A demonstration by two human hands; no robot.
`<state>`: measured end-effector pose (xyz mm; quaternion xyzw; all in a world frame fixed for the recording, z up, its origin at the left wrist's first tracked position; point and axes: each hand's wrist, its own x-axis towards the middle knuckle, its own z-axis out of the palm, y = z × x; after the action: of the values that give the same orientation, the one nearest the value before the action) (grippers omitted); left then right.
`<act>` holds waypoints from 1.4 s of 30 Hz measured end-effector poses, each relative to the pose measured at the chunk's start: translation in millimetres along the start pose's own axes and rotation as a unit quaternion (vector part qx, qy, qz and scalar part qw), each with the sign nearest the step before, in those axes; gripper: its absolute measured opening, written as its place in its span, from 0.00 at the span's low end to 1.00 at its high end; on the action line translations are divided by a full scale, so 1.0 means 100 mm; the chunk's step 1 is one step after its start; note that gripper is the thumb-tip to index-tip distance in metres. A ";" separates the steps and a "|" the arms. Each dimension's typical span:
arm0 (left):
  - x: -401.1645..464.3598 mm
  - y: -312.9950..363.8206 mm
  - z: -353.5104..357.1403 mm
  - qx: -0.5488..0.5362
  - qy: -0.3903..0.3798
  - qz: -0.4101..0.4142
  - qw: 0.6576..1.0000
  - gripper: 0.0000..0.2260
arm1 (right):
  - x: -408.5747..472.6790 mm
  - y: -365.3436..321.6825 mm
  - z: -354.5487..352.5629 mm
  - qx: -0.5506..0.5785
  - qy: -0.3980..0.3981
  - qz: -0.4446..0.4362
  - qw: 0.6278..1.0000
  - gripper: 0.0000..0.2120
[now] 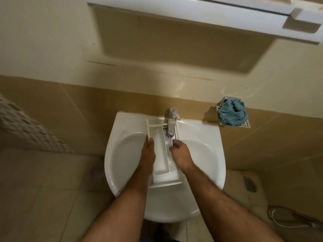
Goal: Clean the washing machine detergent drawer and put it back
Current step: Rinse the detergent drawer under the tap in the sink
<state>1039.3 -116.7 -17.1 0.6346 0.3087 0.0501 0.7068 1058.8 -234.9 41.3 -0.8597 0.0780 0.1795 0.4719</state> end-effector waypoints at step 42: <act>-0.22 0.11 -0.09 0.036 -0.184 -0.222 0.957 0.28 | -0.30 0.48 -0.37 -0.032 0.016 0.154 0.987 0.06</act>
<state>1020.7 -116.9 1.6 0.5734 0.3080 -0.2374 0.7211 1025.0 -293.6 33.5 -0.8548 0.2114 0.2383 0.4098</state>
